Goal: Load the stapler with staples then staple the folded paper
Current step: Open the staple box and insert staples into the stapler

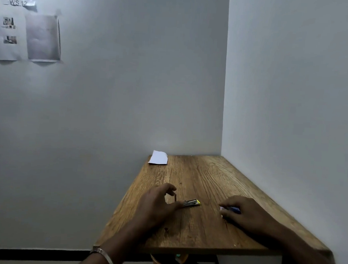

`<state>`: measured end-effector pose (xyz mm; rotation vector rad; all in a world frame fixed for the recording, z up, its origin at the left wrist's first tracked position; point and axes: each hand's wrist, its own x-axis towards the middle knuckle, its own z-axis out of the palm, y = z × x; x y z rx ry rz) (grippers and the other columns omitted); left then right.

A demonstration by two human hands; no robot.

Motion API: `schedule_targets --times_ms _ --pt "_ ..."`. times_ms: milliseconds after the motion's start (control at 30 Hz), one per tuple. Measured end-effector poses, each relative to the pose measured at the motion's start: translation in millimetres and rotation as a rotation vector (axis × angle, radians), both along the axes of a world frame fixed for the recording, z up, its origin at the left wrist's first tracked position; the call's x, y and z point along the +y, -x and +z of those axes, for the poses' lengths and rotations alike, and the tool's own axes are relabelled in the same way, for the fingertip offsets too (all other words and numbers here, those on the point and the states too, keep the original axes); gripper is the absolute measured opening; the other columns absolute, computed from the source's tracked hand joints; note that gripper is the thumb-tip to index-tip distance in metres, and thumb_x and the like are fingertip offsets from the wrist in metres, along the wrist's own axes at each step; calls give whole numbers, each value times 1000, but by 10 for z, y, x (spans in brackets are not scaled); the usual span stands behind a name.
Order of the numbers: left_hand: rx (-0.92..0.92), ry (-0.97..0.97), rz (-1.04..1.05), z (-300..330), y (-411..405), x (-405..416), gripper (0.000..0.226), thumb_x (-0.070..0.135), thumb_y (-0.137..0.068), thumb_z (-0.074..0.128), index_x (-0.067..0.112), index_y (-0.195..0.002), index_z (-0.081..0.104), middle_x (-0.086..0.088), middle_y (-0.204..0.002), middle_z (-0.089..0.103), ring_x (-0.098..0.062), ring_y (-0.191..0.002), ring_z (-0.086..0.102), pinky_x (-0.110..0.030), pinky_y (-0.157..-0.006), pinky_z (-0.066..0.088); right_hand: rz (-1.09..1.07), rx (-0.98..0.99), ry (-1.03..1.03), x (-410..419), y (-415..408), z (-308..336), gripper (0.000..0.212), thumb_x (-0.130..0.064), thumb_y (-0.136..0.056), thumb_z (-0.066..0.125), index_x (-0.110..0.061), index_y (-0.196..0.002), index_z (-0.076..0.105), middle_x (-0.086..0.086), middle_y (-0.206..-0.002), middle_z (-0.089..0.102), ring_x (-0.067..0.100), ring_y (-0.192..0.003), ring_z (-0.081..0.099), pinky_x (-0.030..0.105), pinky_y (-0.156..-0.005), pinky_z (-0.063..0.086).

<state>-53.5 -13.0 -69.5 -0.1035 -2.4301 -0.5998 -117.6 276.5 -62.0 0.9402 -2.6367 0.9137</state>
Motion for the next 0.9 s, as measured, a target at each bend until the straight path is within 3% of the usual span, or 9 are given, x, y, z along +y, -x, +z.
schedule_targets --times_ms 133,233,300,400,500,733,900 --pt "186 47 42 36 -101 33 19 46 -81 72 33 -92 65 21 -86 61 1 -82 54 -15 -67 44 94 6 -159 -105 -94 40 36 -36 -90 65 -30 -127 64 -17 -115 63 -5 -104 56 12 -88 43" --pt "130 49 -27 28 -186 60 10 41 -83 72 34 -89 66 19 -83 64 1 -78 56 -18 -68 50 135 4 -241 -217 -148 77 46 -20 -91 58 -27 -136 57 -10 -126 60 1 -111 52 12 -89 40" --pt "57 47 -79 15 -228 89 9 41 -84 71 37 -89 65 20 -82 64 3 -79 58 -15 -64 50 154 34 -255 -302 -177 83 45 -22 -92 57 -28 -136 57 -8 -124 58 5 -110 52 17 -89 43" --pt "-28 -13 -125 -10 -268 126 11 37 -85 71 43 -84 62 22 -77 62 14 -87 56 -5 -65 45 187 56 -235 -440 -231 75 40 -28 -93 59 -33 -132 60 -12 -113 53 2 -103 49 14 -82 37" --pt "-104 -85 -163 -23 -281 151 16 31 -86 71 44 -83 62 23 -80 63 18 -87 57 0 -69 43 217 57 -188 -565 -276 76 39 -27 -91 61 -33 -129 63 -11 -115 57 2 -105 51 17 -87 41" --pt "-185 -237 -231 -31 -285 146 16 26 -85 73 38 -92 65 16 -94 67 14 -89 61 -6 -70 49 227 -44 -13 -612 -341 51 43 -28 -87 70 -28 -129 62 -12 -122 63 1 -109 59 19 -93 52" --pt "-215 -316 -269 -29 -276 121 22 25 -84 75 29 -103 66 13 -103 68 9 -94 64 -10 -73 52 180 -84 28 -474 -310 52 41 -28 -87 71 -31 -127 62 -20 -108 62 -6 -100 59 5 -75 48"
